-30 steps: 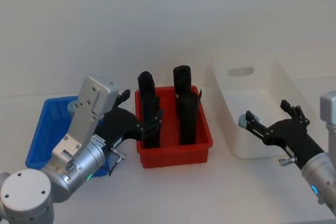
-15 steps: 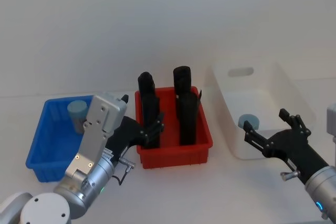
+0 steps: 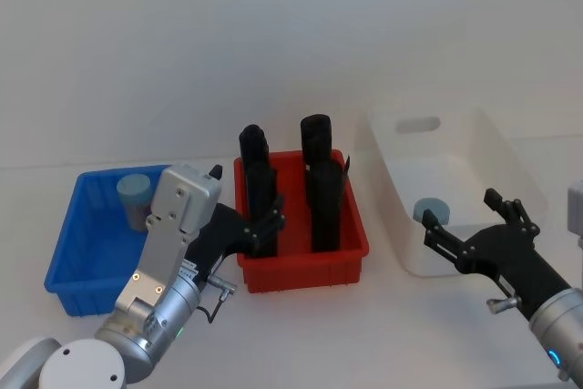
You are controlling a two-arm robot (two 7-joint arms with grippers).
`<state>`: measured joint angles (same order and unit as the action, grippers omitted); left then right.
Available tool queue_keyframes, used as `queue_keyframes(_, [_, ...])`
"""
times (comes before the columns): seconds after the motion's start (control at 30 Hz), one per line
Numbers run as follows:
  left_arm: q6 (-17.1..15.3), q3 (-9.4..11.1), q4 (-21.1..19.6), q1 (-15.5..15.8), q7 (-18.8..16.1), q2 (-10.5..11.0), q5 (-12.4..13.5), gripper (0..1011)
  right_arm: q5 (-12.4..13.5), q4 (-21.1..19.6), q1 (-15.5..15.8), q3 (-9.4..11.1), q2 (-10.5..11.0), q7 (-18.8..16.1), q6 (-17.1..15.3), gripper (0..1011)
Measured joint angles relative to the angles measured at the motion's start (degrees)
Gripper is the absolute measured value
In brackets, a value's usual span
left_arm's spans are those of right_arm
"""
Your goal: Pick the cotton swabs from the blue box and place them into the white box.
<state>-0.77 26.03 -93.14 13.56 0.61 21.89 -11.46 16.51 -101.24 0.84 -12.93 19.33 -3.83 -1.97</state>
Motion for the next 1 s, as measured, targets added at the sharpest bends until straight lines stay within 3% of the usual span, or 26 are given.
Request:
queue_keyframes(0.53, [0.0, 0.0, 0.0, 0.0, 0.0, 0.0, 0.0, 1004, -1.4, 3.3, -2.3, -0.2, -1.3, -1.7, 0.7, 1001])
queue_keyframes(1.0, [0.0, 0.0, 0.0, 0.0, 0.0, 0.0, 0.0, 1004, -5.2, 13.5, -9.5, -1.5, -5.2, -6.3, 3.1, 1001])
